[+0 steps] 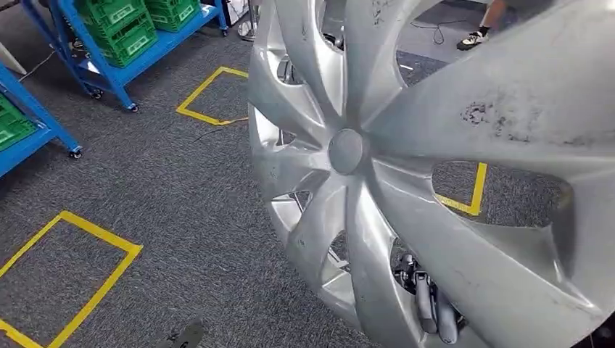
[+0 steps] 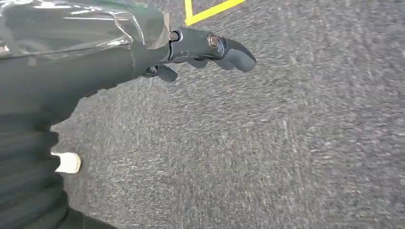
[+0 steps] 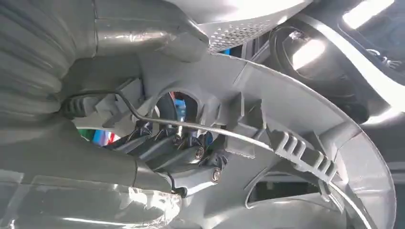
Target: Take the parts from the cabinet and place them on the table.
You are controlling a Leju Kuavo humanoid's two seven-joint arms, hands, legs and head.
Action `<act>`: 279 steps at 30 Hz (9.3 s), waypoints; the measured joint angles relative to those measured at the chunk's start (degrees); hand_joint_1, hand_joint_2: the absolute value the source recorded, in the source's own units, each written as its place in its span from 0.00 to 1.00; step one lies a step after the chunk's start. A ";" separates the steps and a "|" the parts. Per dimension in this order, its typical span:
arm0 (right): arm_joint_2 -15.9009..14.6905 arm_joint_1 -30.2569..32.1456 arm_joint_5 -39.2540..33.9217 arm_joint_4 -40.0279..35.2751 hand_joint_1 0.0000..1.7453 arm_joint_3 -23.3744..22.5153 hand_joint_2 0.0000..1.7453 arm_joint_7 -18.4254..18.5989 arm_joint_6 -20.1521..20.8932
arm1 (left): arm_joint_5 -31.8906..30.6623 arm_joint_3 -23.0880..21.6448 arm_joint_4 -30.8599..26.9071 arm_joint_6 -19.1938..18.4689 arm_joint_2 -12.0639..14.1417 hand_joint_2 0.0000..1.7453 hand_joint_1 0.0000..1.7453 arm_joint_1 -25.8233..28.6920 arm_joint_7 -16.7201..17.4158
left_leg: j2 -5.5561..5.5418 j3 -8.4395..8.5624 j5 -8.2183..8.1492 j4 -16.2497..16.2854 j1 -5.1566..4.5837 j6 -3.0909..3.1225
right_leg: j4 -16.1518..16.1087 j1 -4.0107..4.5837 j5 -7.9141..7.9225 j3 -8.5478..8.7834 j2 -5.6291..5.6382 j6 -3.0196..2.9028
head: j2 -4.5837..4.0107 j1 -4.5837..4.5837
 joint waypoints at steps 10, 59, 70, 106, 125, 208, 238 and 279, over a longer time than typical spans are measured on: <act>0.74 1.65 1.27 -1.51 1.00 -0.42 1.00 -0.37 0.17 | -0.94 0.42 -0.15 1.01 -0.50 1.00 0.00 1.93 0.02 | -5.26 -7.81 -8.72 17.94 0.88 -1.45 | 0.09 0.48 1.25 -1.38 5.30 -2.62 | 0.00 -0.04; 1.35 -1.42 0.13 -0.39 1.00 -1.01 1.00 -0.94 0.22 | -6.04 3.58 -2.89 -1.79 0.41 1.00 0.00 0.58 2.01 | -1.55 -0.07 1.34 -1.23 0.29 1.28 | 3.14 0.00 -0.20 -1.80 1.29 0.90 | 0.00 0.09; 1.42 -1.40 0.02 -0.11 1.00 -1.03 1.00 -0.96 0.26 | -6.17 3.72 -2.67 -2.14 0.46 1.00 0.00 0.19 2.01 | -5.19 -8.13 -8.43 17.38 0.88 -1.65 | -0.76 0.57 1.58 -0.43 4.28 -2.91 | 0.00 -0.04; 0.94 -1.77 -0.03 0.57 1.00 -1.05 1.00 -0.96 0.94 | -6.25 5.07 -1.64 -1.99 -0.05 1.00 0.00 0.22 1.20 | -10.27 -0.84 0.95 1.23 0.63 0.99 | -0.53 0.76 1.72 -0.31 7.61 -2.76 | 0.00 0.00; 0.79 -2.04 0.13 0.76 1.00 -1.09 1.00 -0.61 0.83 | -6.30 5.16 -1.51 -2.12 -0.94 1.00 0.00 0.04 1.16 | 0.50 -0.24 1.57 -0.82 0.50 -0.80 | -0.30 0.22 0.88 -0.33 0.58 -0.93 | 0.00 0.09; -4.46 -9.58 29.32 10.20 1.00 -18.71 1.00 0.68 -25.83 | -3.65 11.87 0.92 0.13 -3.13 1.00 0.00 3.78 -3.41 | -5.34 -2.07 2.83 -0.74 0.57 1.43 | 12.22 0.35 -4.74 -6.72 3.03 -1.88 | 0.00 0.24; -19.32 -42.21 87.72 50.46 1.00 -8.63 1.00 9.62 -50.25 | -5.03 13.03 1.73 -4.26 -4.68 1.00 0.00 0.94 0.61 | -5.34 -2.34 3.33 -0.80 0.32 2.02 | 8.85 0.46 -2.80 -5.57 3.00 -1.43 | 0.00 0.28; -8.68 -56.10 94.33 84.78 1.00 14.91 1.00 -0.94 -52.02 | 7.08 14.62 1.92 -1.33 -6.75 1.00 0.00 -0.01 -4.17 | -5.69 -4.69 3.94 0.80 -0.18 0.78 | 1.17 0.15 1.87 -2.85 3.06 -0.10 | 0.00 0.35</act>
